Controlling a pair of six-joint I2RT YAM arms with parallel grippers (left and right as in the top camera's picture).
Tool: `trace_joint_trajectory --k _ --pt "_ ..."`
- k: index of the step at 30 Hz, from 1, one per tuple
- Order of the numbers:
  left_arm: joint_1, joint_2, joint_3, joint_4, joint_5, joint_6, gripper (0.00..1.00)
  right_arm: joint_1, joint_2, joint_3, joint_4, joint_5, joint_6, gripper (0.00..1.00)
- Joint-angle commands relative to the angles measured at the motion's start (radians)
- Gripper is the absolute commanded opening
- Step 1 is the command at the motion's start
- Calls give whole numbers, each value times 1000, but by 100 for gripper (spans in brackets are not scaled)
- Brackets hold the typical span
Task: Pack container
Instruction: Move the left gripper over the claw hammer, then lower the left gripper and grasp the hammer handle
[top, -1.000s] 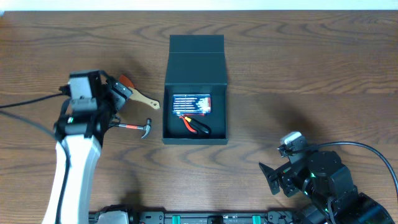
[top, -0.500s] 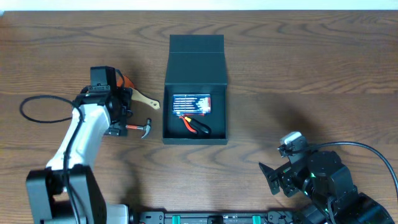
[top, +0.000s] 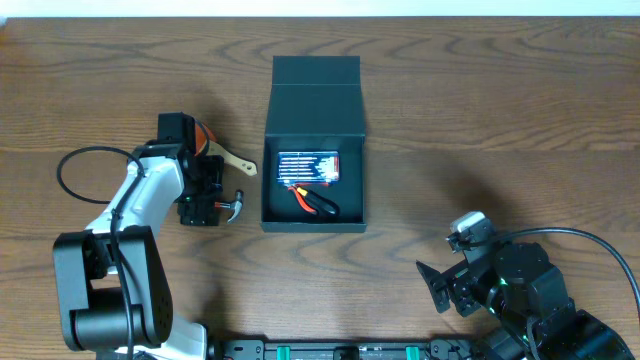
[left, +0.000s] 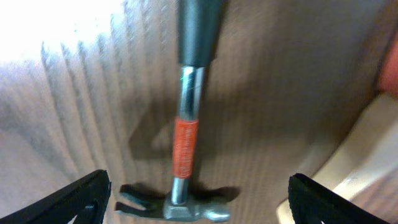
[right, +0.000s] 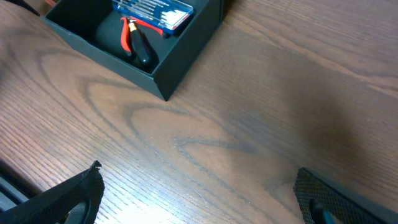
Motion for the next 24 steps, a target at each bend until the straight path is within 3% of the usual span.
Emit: trace_joint_trajectory --k 1,10,24 --pt "6 20 15 -24 24 -5 89 -6 -5 -2 2 7 13 99" --pt "8 22 15 -54 24 -5 77 -6 -5 -2 2 7 13 99" --pt "10 55 15 -54 25 -5 71 -6 -5 -2 2 7 13 99"
